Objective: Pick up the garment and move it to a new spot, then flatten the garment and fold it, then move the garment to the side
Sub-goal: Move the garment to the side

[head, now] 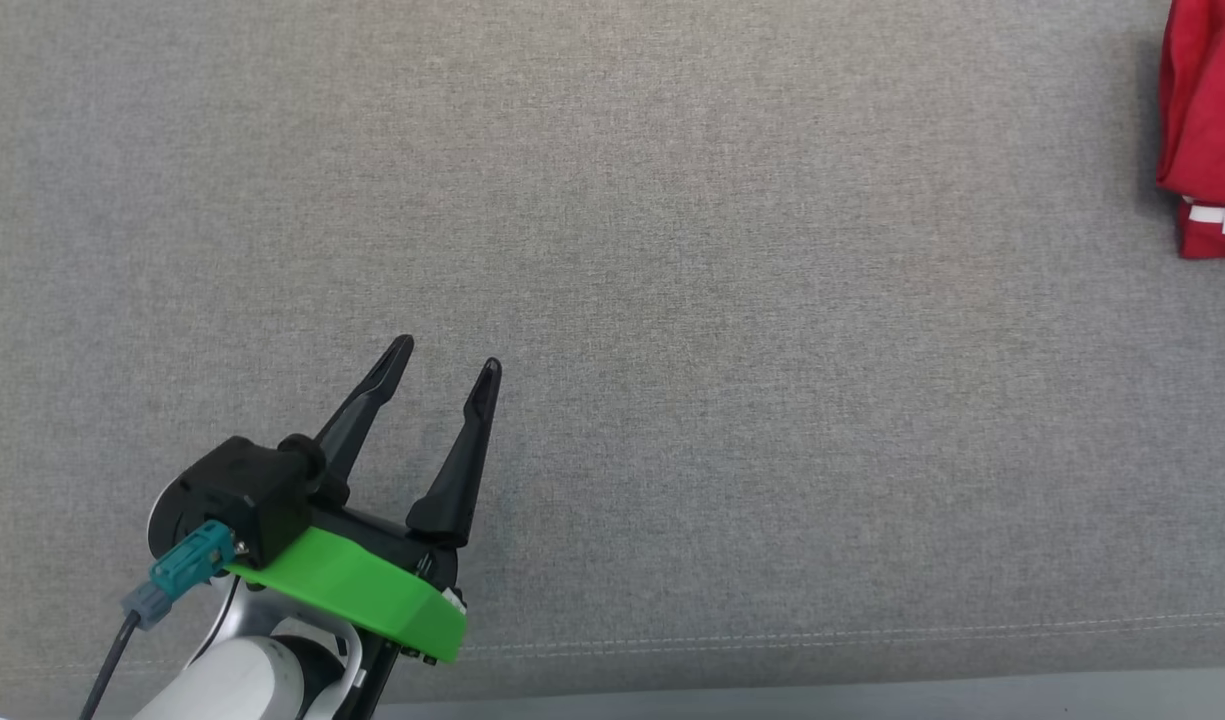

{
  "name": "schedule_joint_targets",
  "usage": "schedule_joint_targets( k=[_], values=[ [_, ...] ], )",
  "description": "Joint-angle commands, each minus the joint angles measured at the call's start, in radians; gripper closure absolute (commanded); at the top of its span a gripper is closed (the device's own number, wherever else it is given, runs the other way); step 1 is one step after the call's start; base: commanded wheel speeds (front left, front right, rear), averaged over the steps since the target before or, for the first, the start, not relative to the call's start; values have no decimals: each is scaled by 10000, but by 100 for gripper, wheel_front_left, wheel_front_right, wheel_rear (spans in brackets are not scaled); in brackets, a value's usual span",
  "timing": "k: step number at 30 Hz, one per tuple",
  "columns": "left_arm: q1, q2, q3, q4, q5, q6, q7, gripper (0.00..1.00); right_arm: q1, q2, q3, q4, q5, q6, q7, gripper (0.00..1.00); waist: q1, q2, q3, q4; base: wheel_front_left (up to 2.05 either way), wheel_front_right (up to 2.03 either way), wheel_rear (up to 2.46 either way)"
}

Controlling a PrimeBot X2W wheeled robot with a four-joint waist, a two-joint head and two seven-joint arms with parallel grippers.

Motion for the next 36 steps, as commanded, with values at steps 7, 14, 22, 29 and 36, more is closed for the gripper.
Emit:
schedule_joint_targets(
  k=[7, 14, 22, 29, 36],
  values=[
    [-38, -3, -71, 103, -8, -40, -2, 0, 116, 314, 59, 496, 180, -12, -542, 0, 0, -1, -372, -285, 0, 0, 0],
    [-156, -326, -33, 620, -317, -255, -248, 0, 280, 588, 311, 207, 785, -12, -1050, 0, 0, -1, -1217, -529, 0, 0, 0],
    [33, -909, 447, 1718, -989, -326, -932, 0, 620, 1119, 749, -651, 1623, -12, -1556, 0, 0, -1, -2547, -653, 0, 0, 0],
    [318, -1177, 930, 2522, -1409, -245, -1401, 0, 1399, 1555, 791, -1093, 2209, -12, -2186, 0, 0, -1, -3548, -603, 0, 0, 0],
    [626, -1035, 1155, 3276, -1180, 250, -1645, 0, 2618, 1840, 588, -1683, 2686, -12, -2897, 0, 0, -1, -4233, -392, 0, 0, 0]
  ],
)
